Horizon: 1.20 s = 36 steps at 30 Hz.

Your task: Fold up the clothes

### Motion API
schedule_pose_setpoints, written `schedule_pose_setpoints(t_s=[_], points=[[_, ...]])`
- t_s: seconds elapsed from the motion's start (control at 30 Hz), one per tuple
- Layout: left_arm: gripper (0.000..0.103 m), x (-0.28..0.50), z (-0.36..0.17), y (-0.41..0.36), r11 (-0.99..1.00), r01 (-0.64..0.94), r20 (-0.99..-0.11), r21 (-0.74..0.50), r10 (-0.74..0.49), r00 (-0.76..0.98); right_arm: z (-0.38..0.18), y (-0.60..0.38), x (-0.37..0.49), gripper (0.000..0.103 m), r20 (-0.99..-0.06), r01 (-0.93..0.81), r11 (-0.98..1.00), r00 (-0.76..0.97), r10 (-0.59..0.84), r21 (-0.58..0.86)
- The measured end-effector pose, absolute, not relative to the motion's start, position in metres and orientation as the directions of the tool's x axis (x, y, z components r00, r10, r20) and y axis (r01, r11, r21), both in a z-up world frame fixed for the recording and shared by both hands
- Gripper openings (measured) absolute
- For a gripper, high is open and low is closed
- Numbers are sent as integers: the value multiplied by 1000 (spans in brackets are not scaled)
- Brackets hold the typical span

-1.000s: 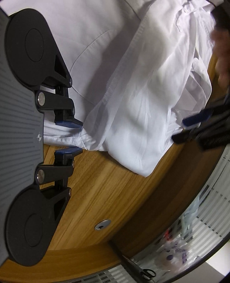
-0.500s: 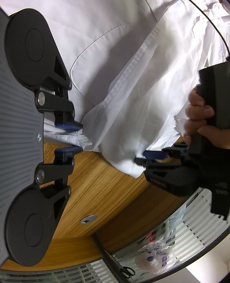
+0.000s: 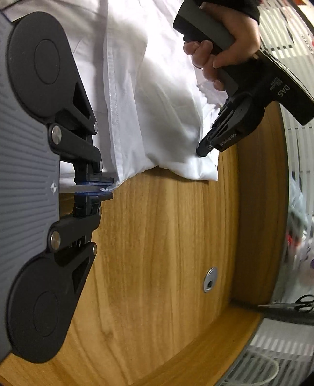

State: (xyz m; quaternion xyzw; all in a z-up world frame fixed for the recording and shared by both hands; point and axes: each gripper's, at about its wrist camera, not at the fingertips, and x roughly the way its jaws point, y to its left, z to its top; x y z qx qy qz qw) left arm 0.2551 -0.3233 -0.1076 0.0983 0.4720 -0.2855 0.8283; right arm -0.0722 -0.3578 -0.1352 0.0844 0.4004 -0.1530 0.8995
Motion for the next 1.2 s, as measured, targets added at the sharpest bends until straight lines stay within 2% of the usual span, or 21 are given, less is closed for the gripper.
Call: schedule_pose_setpoints(t_s=[0.03,0.1,0.23,0.27,0.3,0.37,0.4,0.47,0.5,0.8,0.83,0.87,0.9,0.97,1.03,1.2], points=[[15,256,-104,-321,810,575,-825,-118,-402,397,-134,-358,-74,5,-751,359,933,625,-212,35],[27,261,-99,-319,794,591,-812,-142,-435,389,-132,-362,-80,5,-770,424,903,597,-223,66],[27,274,-102,-320,778,605,-826,-169,-447,344,-129,-366,-98,7,-785,530,822,591,-184,206],[30,278,-104,-322,769,606,-829,-206,-466,309,-128,-366,-100,7,-781,548,797,602,-165,254],[41,282,-107,-321,751,606,-828,-262,-497,258,-126,-366,-100,8,-774,563,772,615,-152,295],[49,289,-110,-321,734,593,-814,-331,-540,214,-124,-366,-99,10,-748,572,722,654,-113,390],[49,291,-111,-320,732,589,-810,-343,-548,208,-125,-365,-97,13,-728,567,694,680,-89,444],[49,294,-115,-322,731,578,-808,-363,-556,195,-128,-363,-93,30,-699,563,638,713,-54,526],[49,295,-116,-321,730,574,-806,-371,-560,191,-131,-362,-90,31,-691,566,612,721,-42,553],[50,299,-115,-322,732,572,-803,-370,-561,199,-159,-372,-86,31,-661,610,416,750,-28,675],[50,300,-114,-322,734,571,-802,-367,-561,206,-162,-374,-86,29,-656,611,392,754,-27,687],[50,299,-114,-323,735,572,-801,-364,-560,211,-165,-376,-86,22,-650,612,370,759,-27,699],[41,298,-114,-325,736,573,-800,-360,-559,216,-167,-377,-87,19,-645,611,352,764,-27,709],[2,300,-115,-325,743,568,-799,-353,-556,230,-171,-380,-88,7,-631,606,315,775,-27,731],[2,301,-115,-325,750,564,-797,-347,-552,244,-173,-379,-93,1,-611,595,280,791,-35,754],[2,305,-115,-326,766,551,-792,-331,-543,279,-173,-370,-103,1,-619,611,295,782,-79,735]])
